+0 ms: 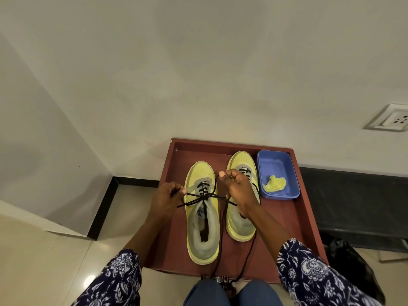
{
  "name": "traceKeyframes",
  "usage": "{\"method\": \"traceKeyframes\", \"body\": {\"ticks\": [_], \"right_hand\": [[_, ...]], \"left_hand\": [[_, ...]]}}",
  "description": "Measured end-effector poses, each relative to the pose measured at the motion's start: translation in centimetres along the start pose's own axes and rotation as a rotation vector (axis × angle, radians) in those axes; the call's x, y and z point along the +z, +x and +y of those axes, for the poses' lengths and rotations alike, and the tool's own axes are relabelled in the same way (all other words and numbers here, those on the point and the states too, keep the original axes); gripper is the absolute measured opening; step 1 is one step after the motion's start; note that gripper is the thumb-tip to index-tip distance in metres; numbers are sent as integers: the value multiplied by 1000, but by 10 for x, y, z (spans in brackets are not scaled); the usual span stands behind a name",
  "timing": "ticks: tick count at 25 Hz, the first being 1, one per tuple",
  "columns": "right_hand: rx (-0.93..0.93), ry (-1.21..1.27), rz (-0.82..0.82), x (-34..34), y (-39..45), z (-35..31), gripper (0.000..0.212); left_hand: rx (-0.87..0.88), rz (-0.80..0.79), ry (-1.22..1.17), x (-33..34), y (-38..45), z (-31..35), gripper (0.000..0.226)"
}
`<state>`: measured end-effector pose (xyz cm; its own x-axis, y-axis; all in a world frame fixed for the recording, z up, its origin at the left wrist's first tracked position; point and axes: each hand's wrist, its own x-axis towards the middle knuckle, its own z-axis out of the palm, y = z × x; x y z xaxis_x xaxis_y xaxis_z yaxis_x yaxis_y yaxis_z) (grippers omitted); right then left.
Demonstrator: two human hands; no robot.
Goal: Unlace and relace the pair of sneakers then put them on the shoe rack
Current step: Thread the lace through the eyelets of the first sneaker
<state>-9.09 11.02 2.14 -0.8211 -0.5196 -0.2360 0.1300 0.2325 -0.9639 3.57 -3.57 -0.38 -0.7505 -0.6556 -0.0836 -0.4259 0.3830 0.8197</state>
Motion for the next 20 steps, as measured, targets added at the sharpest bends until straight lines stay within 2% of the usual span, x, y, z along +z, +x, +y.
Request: {"method": "traceKeyframes", "body": {"ticks": [5, 8, 12, 16, 20], "right_hand": [[43, -37, 77, -1, 3, 4, 22], [-5, -102, 92, -1, 5, 8, 22], [-111, -222, 87, -2, 9, 11, 19], [-313, -536, -21, -4, 6, 12, 14], [-404, -677, -48, -6, 6, 17, 21]], "left_hand": [[32, -27, 86, -3, 6, -4, 13], [43, -41, 143, -6, 7, -9, 15], [69, -49, 189, -6, 7, -10, 15], [95, -53, 218, -7, 8, -11, 18], [118, -52, 240, -8, 8, -14, 17]]}}
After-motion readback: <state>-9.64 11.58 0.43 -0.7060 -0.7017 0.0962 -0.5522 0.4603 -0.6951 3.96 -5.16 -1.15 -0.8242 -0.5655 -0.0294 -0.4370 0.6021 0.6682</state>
